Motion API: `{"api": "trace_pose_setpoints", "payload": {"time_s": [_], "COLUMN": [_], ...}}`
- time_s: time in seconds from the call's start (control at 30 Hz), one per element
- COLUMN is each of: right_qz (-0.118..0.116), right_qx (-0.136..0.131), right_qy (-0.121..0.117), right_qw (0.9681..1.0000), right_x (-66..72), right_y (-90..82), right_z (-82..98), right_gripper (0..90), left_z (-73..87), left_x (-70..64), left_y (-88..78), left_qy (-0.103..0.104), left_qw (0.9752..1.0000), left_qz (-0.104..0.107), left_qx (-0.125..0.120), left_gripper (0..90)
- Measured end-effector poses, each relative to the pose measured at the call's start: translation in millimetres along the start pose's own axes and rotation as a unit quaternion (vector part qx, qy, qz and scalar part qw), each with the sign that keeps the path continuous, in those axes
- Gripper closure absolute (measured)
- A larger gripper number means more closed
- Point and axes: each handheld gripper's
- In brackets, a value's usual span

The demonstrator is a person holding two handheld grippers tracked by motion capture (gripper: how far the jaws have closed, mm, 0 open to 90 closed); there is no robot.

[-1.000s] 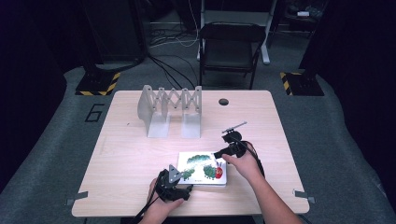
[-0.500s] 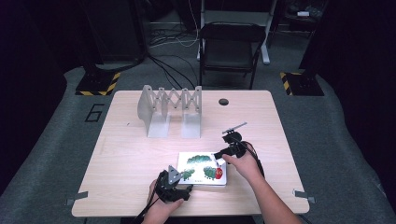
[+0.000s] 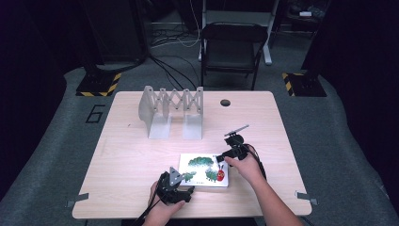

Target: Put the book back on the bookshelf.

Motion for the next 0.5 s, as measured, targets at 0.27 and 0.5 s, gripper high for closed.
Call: {"api": "trace_pose_setpoints", "payload": {"time_s": [0.27, 0.5], "right_qz": [-0.004, -0.011], "right_qx": [0.006, 0.009], "right_qy": [0.003, 0.004], "right_qw": [1.0000, 0.9999], "right_x": [-3.3, -6.5], "right_y": [3.8, 6.2], "right_z": [0.9, 0.8], "right_gripper": [44.9, 44.0], "left_z": [-0.2, -0.1], "left_x": [0.5, 0.4], "left_y": [-0.6, -0.3], "left_qy": [0.001, 0.001], "left_qw": [1.0000, 1.0000], "left_qz": [0.001, 0.000], "left_qx": [0.003, 0.001], "left_gripper": [17.6, 17.6]}}
Point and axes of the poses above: each handheld gripper's, and its own axes: y roughly forward along the jaws, z roughly out of its underside, x roughly to its left, and after that the axes turned 2 degrees about y, right-handed
